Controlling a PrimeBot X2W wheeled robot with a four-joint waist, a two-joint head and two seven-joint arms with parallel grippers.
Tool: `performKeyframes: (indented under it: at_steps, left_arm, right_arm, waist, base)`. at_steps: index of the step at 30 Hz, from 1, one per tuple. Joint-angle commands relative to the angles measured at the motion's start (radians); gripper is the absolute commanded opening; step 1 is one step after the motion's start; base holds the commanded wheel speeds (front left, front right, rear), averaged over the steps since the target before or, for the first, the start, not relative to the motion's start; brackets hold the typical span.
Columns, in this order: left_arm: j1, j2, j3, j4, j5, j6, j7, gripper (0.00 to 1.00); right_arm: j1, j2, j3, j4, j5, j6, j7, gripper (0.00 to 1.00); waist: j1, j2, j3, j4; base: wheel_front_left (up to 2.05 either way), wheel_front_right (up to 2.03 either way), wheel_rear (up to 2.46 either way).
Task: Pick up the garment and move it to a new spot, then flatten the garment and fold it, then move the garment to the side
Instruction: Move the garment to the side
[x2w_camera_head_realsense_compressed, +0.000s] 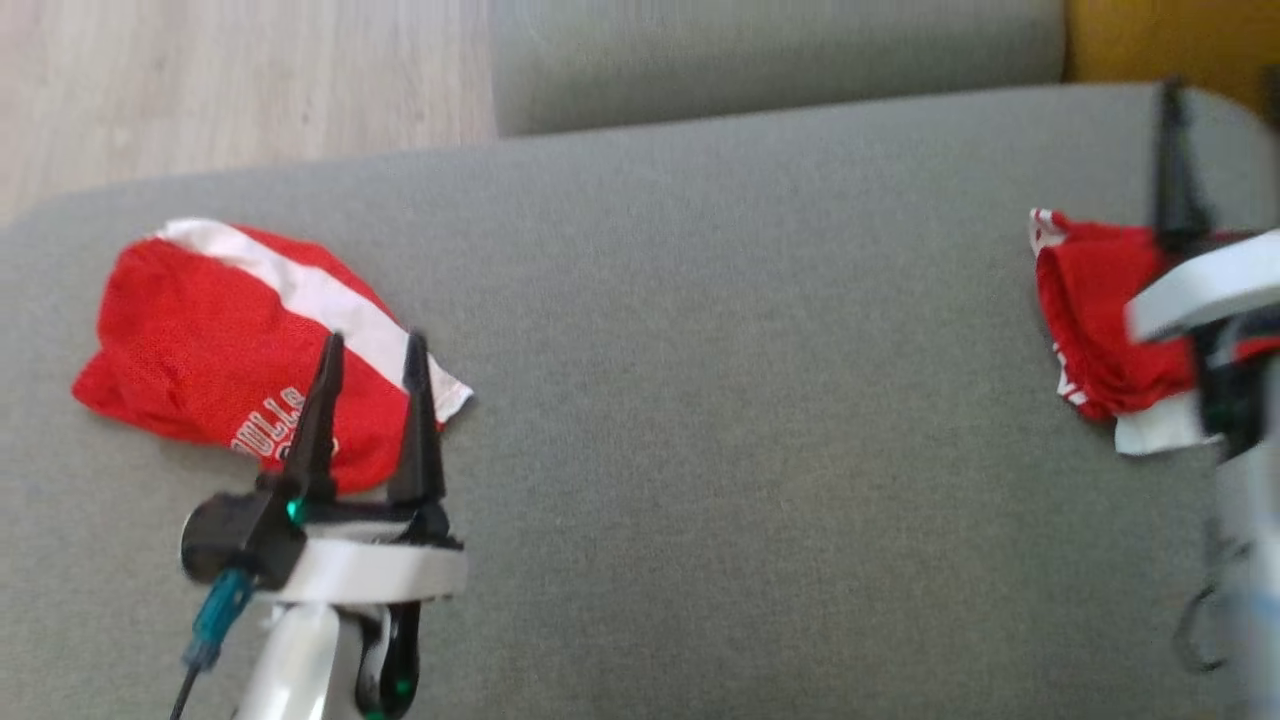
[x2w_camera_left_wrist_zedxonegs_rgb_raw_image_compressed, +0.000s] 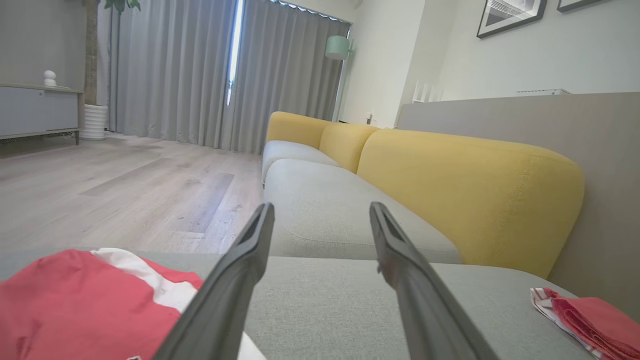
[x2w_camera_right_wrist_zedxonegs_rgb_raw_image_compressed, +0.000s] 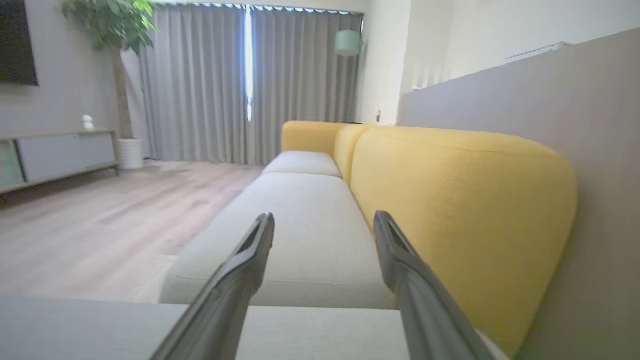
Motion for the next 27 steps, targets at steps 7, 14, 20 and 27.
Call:
performKeyframes:
  at_steps: [7,14,20,27]
  left_arm:
    - [0.071,0.006,0.059,-0.029,-0.011,-0.001,-0.005,1.00]
    - [0.118,0.006,0.065,0.002,-0.043,-0.003,-0.005,1.00]
    - [0.134,0.006,0.070,0.014,-0.048,-0.004,-0.005,1.00]
    - [0.143,0.006,0.078,0.020,-0.057,0.008,-0.005,1.00]
  right_arm:
    - [0.164,0.174,0.023,-0.153,0.049,-0.001,-0.041,1.00]
    - [0.340,0.213,0.041,-0.155,0.064,-0.001,-0.128,1.00]
    - [0.437,0.215,0.114,-0.093,0.066,-0.001,-0.177,1.00]
    - [0.456,0.215,0.132,-0.071,0.097,-0.001,-0.201,1.00]
  waist:
    - [0.0002,-0.0001,-0.087,0.012]
    - [0.0002,-0.0001,-0.107,0.025]
    - [0.0002,-0.0001,-0.115,0.032]
    - [0.0002,-0.0001,-0.115,0.029]
  base:
    - [0.00,0.00,0.00]
    - [0.00,0.00,0.00]
    - [0.00,0.00,0.00]
    - [0.00,0.00,0.00]
